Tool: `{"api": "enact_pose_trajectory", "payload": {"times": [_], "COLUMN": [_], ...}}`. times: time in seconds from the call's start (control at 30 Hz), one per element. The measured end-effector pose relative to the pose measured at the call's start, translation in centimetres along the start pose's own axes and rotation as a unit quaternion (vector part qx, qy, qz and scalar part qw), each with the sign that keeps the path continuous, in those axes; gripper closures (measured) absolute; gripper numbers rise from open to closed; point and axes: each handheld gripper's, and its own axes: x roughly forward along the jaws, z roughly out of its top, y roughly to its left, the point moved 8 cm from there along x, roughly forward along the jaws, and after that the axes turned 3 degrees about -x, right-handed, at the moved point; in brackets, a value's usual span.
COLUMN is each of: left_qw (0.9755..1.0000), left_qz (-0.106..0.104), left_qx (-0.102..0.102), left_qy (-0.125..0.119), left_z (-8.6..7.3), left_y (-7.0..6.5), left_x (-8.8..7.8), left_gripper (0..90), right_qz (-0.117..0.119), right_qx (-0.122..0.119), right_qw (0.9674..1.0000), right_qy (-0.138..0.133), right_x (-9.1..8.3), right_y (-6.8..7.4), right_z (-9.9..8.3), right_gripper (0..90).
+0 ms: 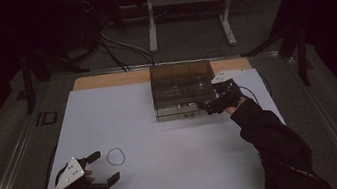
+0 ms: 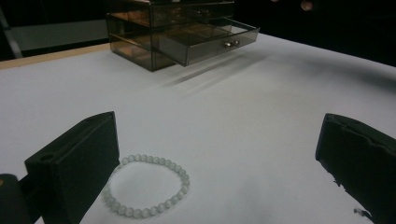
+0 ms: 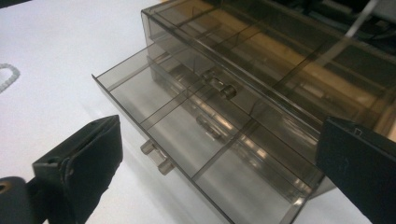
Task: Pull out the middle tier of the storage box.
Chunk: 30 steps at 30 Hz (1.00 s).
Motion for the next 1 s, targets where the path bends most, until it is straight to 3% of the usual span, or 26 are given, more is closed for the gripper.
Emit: {"api": "enact_pose_trajectory", "payload": {"times": [0.1,0.17,0.43,0.5,0.8,1.0], "left_qw": [1.0000,1.0000,1.0000,1.0000,1.0000,0.9999], "left_qz": [-0.001,-0.001,-0.001,-0.003,-0.002,-0.003], "left_qx": [0.000,-0.001,-0.004,-0.007,-0.009,-0.014], "left_qy": [0.000,0.000,0.001,0.000,-0.004,-0.005], "left_z": [0.0,0.0,0.0,0.0,0.1,0.0], "left_y": [0.0,0.0,0.1,0.1,0.2,0.3], "left_x": [0.0,0.0,0.1,0.1,0.1,0.1], "left_gripper": [1.1,1.1,1.1,1.1,1.1,1.1], "right_qz": [0.004,0.014,-0.006,-0.015,-0.004,-0.008], "right_qx": [0.022,0.034,0.061,0.059,0.078,0.077], "right_qw": [0.9996,0.9992,0.9975,0.9975,0.9963,0.9967], "right_qy": [-0.018,-0.012,-0.035,-0.037,-0.035,-0.027], "right_x": [-0.6,-0.9,-2.2,-2.4,-2.8,-2.7], "right_y": [0.3,0.5,1.0,1.1,2.2,3.2], "right_z": [-0.4,-1.0,-3.0,-3.7,-6.3,-7.8], "right_gripper": [1.4,1.4,1.4,1.4,1.4,1.4]}}
